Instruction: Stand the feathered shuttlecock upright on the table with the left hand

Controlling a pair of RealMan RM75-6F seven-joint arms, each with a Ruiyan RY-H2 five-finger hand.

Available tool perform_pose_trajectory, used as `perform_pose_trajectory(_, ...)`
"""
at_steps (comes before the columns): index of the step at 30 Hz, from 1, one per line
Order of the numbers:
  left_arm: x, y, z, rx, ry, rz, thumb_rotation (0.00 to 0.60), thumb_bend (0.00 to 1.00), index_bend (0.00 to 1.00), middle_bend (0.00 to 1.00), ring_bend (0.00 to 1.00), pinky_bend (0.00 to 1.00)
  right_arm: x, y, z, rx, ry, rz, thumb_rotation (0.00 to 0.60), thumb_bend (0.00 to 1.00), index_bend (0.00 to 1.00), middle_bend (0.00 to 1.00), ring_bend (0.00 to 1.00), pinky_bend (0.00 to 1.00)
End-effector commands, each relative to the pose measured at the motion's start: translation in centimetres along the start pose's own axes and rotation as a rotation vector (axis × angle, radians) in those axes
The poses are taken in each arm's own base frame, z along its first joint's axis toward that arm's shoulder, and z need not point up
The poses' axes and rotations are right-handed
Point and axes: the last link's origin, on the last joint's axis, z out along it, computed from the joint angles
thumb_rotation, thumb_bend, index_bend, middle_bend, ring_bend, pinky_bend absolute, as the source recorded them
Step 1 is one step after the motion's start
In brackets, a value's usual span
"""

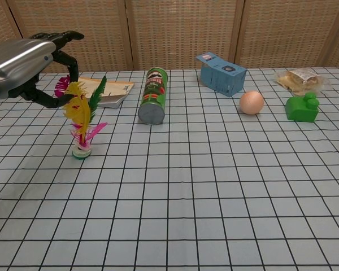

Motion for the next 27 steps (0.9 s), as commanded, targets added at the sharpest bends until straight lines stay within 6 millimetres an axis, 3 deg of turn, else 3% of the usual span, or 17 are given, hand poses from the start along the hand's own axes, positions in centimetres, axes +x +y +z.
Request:
perform_pose_trajectory(1, -0.2, -0.2, -0.2, 0.001, 0.004, -0.008, 0.6, 0.48, 0.73, 0.02, 0.0, 0.0, 0.0, 0.0, 0.0, -0.002, 0.0, 0.0, 0.6, 0.03, 0.1, 0.0, 0.0, 0.02)
perform_pose_trajectory(17, -0.5, -2.5, -2.9, 0.038, 0.072, -0.01, 0.6, 0.43, 0.61, 0.02, 0.0, 0.0, 0.1, 0.1, 0.0, -0.002, -0.001, 0.012, 0.6, 0.03, 0.1, 0.0, 0.0, 0.02)
perform_pose_trajectory(27, 0.0, -4.1, -3.8, 0.069, 0.067, -0.046, 0.6, 0.29, 0.2, 0.0, 0.0, 0.0, 0.0, 0.0, 0.0, -0.001, -0.003, 0.006, 0.6, 0.03, 0.09, 0.0, 0.0, 0.02)
